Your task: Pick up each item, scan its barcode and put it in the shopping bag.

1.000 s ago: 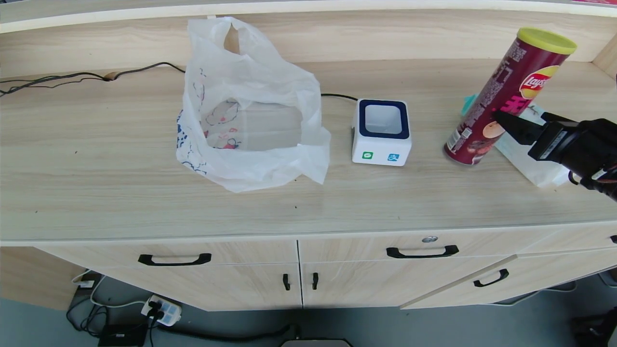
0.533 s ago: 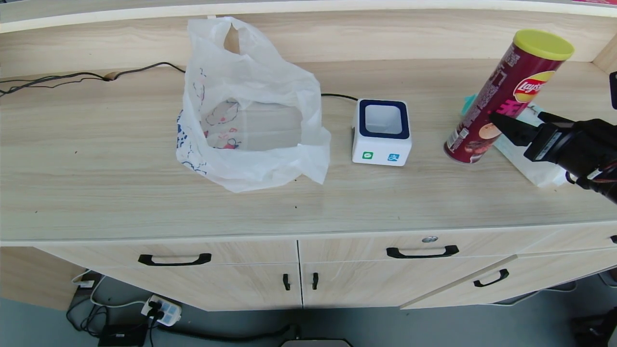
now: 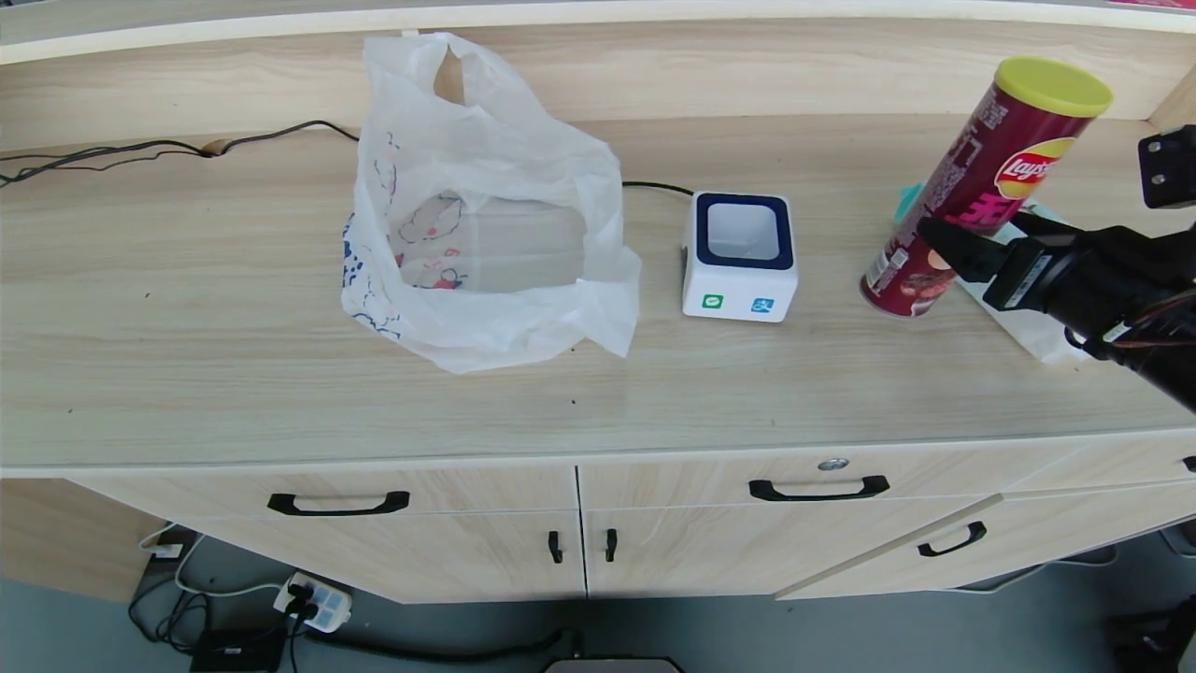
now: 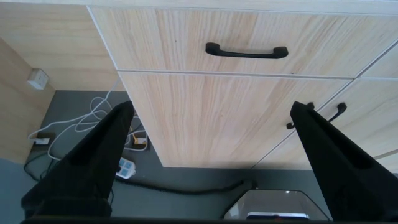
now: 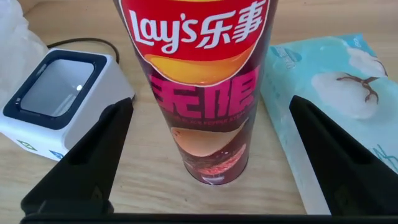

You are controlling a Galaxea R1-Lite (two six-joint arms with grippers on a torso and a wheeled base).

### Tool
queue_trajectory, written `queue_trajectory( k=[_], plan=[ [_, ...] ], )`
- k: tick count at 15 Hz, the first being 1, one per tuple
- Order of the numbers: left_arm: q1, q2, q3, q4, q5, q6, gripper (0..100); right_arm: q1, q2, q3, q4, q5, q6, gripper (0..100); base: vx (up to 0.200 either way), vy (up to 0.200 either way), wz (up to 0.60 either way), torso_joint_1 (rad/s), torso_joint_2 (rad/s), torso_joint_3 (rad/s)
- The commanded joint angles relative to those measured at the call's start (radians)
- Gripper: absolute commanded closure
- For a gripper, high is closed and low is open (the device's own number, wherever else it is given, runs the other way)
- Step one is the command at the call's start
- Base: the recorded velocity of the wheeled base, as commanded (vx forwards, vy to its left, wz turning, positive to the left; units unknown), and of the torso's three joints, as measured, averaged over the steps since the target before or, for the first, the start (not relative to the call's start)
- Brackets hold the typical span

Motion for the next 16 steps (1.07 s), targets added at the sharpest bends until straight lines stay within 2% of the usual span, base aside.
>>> queue_trajectory(
  k=[1,5,11,12,16],
  plan=[
    [0.000,0.002,0.000,-0.001,0.000,0.000,0,0.001,0.056,-0.041,-0.049,0.000,-0.001,0,0.000,0.000,0.00,0.000,0.00,0.000],
    [0.000,0.002,0.000,-0.001,0.000,0.000,0,0.001,0.190,-0.082,-0.261,-0.003,-0.036,0,0.000,0.000,0.00,0.000,0.00,0.000],
    [0.000,0.002,0.000,-0.001,0.000,0.000,0,0.007,0.217,-0.087,-0.281,-0.003,-0.047,0,0.000,0.000,0.00,0.000,0.00,0.000],
    [0.000,0.002,0.000,-0.001,0.000,0.000,0,0.007,0.217,-0.087,-0.281,-0.003,-0.047,100,0.000,0.000,0.00,0.000,0.00,0.000],
    [0.000,0.002,0.000,-0.001,0.000,-0.001,0,0.033,0.210,-0.061,-0.367,-0.003,-0.050,100,0.000,0.000,0.00,0.000,0.00,0.000]
  ],
)
